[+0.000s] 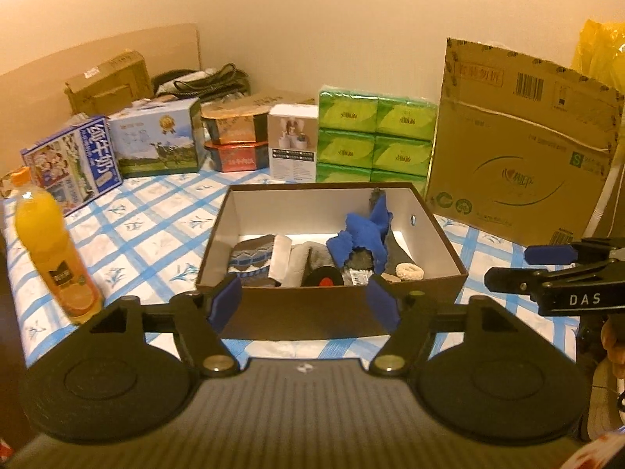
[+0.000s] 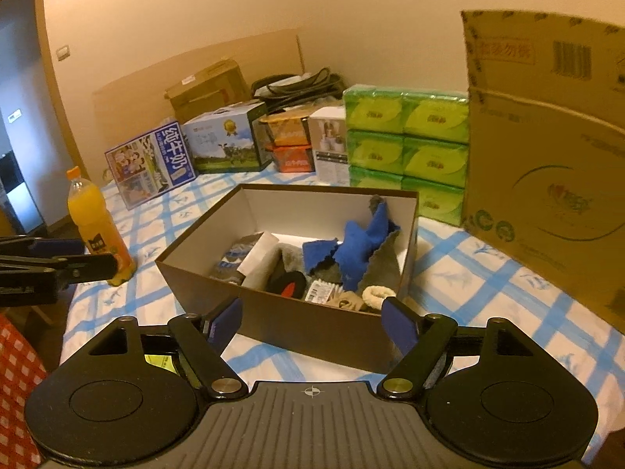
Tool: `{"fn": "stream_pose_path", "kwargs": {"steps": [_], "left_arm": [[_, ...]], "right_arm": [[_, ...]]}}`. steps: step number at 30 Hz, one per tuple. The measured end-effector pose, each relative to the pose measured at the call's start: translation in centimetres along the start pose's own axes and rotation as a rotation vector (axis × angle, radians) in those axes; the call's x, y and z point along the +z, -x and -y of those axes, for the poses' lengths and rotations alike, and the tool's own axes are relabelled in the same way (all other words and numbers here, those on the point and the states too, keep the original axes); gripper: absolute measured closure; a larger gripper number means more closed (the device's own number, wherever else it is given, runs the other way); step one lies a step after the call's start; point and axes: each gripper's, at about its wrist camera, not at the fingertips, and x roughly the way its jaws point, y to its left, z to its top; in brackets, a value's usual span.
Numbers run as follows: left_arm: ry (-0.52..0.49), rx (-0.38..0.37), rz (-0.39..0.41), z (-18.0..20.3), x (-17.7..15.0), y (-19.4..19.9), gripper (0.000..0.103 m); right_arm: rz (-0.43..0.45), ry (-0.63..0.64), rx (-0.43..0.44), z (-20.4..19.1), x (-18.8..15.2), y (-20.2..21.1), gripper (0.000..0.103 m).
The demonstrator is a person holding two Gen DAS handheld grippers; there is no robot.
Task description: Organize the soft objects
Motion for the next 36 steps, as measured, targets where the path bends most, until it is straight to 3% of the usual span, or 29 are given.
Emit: {"fn": "stream_pose_path", "kwargs": {"steps": [5, 10, 22, 36], "left_arm": [[0.007, 0.027, 0.013, 0.5, -1.1, 3.2, 0.031], [0.018, 0.067, 0.021, 1.4, -2.4, 6.8, 0.031], [0.078, 0.107, 0.016, 2.0, -6.4, 14.9, 0.031], [0.07, 0.03, -0.038, 2.2, -12.4, 20.3, 0.031]], "right_arm": [[0.07, 0.062, -0.074, -1.9, -1.1, 2.8, 0.024], [0.087, 0.073, -0.109, -3.2, -1.9, 5.2, 0.024], [0.106, -0.043, -0.004, -5.0, -4.7, 11.7, 0.024], [0.065, -0.088, -0.057, -9.5, -11.2, 18.1, 0.024]]}}
